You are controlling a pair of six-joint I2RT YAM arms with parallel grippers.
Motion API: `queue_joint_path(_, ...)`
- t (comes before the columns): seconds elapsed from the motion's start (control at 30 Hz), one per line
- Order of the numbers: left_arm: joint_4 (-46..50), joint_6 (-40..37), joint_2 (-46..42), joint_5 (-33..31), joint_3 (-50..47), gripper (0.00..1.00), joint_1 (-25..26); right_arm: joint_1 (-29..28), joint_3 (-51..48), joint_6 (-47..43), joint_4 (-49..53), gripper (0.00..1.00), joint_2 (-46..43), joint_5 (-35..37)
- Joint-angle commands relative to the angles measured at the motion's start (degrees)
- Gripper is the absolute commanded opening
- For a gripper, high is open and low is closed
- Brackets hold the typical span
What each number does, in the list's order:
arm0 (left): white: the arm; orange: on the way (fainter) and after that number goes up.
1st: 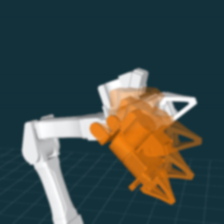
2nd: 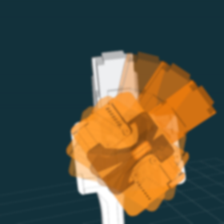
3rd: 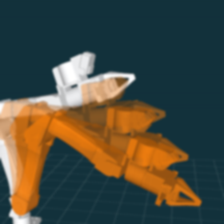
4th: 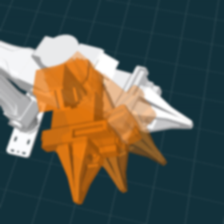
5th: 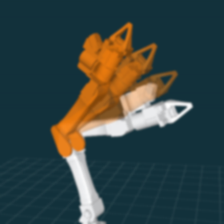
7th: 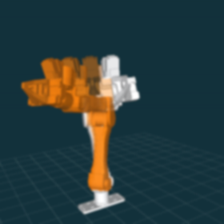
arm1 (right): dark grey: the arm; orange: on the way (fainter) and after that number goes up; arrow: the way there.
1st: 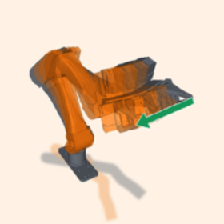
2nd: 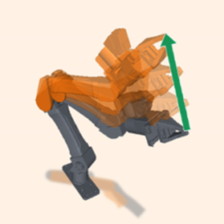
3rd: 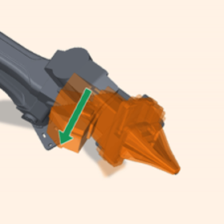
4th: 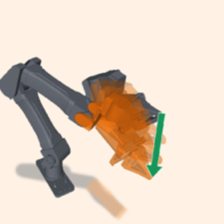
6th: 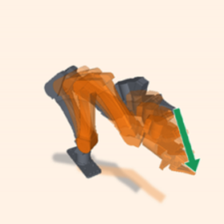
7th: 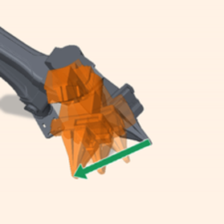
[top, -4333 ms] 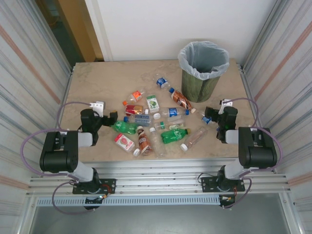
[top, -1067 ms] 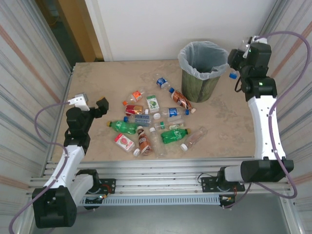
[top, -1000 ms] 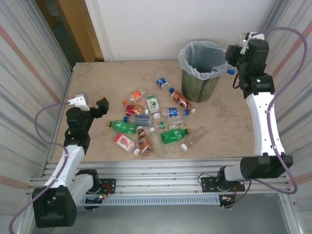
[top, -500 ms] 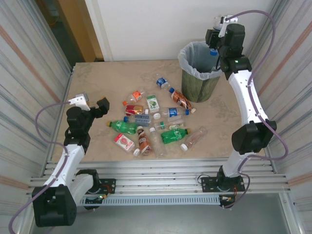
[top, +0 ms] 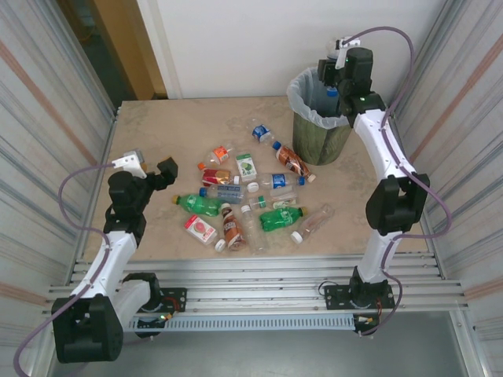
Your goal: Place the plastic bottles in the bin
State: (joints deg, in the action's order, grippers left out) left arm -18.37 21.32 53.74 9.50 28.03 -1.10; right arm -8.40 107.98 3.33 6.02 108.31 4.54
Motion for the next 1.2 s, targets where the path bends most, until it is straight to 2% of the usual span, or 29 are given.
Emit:
queue_joint_path(0.0,-0.7,0.6,-0.47,1.14,1.61,0.99,0.19,-0.31,-4.53,-1.18,-4.58,0.23,0.67,-0.5)
queue_joint_path(0.23,-0.83,0.65,-1.09,1.17,1.62,0.99,0.22,0.18,-9.17,-0.57,-5.29,0.39,1.33,-1.15)
queue_joint_path(0.3,-0.53,0.93,-1.0,1.18,1.72,0.99,0.2,0.34,-9.59,-0.45,-5.04,0.49,1.46,-1.36)
queue_joint_path(0.43,0.31,1.14,-0.91,1.28,2.07,0.99,0.17,0.32,-9.43,-0.19,-4.75,0.76,1.4,-1.8)
queue_joint_path(0.57,1.06,1.31,-1.23,1.31,2.46,0.99,0.19,0.32,-9.24,0.08,-4.74,0.92,0.23,-2.51)
queue_joint_path(0.93,2.6,3.1,-1.99,1.1,3.25,0.99,0.19,-0.33,-8.36,3.83,-0.7,1.0,-8.91,-2.24)
queue_joint_path(1.17,1.33,4.39,-2.19,2.16,2.82,0.99,0.22,-3.23,-9.58,9.45,13.06,0.98,-19.22,5.69)
